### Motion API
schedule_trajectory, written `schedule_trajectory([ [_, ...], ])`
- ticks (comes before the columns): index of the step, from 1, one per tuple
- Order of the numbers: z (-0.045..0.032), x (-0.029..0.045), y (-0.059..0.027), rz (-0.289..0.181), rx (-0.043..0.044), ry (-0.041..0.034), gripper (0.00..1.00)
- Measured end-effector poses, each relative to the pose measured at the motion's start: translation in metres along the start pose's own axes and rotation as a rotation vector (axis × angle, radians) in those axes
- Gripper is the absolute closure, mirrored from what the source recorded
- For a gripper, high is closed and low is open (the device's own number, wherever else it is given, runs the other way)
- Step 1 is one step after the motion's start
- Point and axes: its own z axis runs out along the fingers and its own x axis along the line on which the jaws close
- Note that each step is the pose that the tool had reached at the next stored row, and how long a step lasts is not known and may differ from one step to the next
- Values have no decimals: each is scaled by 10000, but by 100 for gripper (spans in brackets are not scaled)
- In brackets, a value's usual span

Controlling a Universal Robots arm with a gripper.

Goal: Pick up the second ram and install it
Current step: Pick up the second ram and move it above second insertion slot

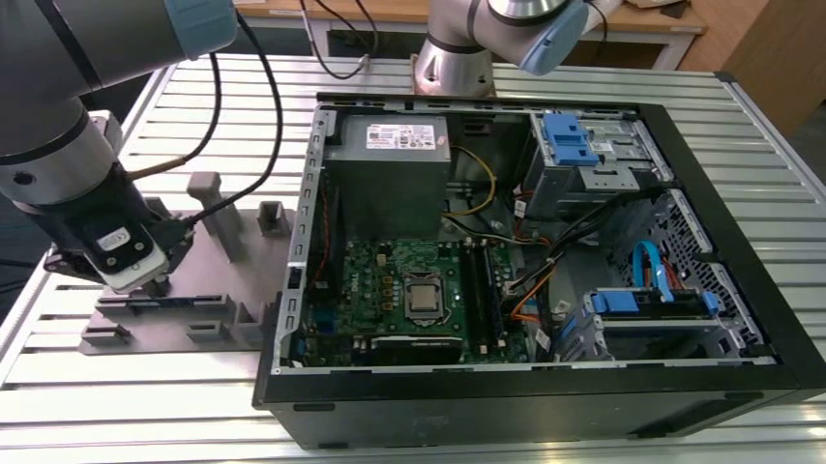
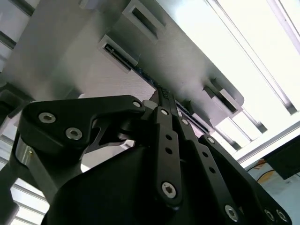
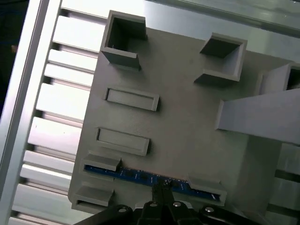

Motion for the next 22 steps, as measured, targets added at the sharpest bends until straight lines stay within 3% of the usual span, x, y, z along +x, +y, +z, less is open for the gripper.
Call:
schedule_trajectory([
  [22,3,0,0,-3402,24,-28,93],
])
